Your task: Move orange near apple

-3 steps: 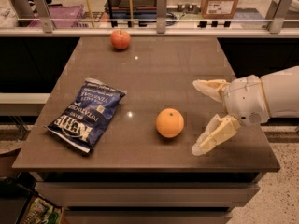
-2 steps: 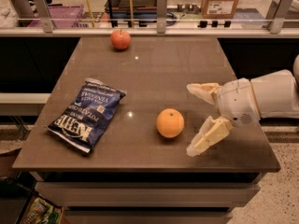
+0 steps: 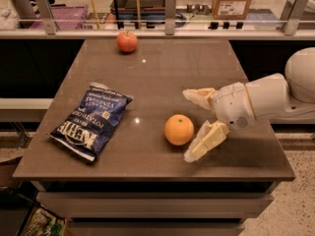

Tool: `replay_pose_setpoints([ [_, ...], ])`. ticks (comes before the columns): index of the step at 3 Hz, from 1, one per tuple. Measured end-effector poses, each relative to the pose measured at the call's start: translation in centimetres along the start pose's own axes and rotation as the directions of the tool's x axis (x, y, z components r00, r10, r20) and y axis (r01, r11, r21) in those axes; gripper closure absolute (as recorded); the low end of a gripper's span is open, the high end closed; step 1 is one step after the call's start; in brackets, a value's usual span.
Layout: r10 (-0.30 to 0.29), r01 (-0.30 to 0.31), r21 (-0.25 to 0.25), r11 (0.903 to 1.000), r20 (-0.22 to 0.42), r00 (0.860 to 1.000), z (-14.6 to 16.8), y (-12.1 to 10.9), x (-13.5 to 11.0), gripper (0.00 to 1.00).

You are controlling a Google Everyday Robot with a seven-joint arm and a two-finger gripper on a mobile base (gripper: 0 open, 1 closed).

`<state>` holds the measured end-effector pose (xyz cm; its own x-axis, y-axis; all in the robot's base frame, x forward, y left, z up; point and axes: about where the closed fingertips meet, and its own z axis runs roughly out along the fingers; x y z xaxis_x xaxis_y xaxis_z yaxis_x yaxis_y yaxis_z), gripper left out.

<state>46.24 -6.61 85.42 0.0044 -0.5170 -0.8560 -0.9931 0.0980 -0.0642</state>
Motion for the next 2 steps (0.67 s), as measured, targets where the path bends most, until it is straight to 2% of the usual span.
replay_pose_setpoints([
  [2,-0.008,0.010,-0.034,0.9994,0.041,0.999,1.57,-0.27,-0.30,0.00],
])
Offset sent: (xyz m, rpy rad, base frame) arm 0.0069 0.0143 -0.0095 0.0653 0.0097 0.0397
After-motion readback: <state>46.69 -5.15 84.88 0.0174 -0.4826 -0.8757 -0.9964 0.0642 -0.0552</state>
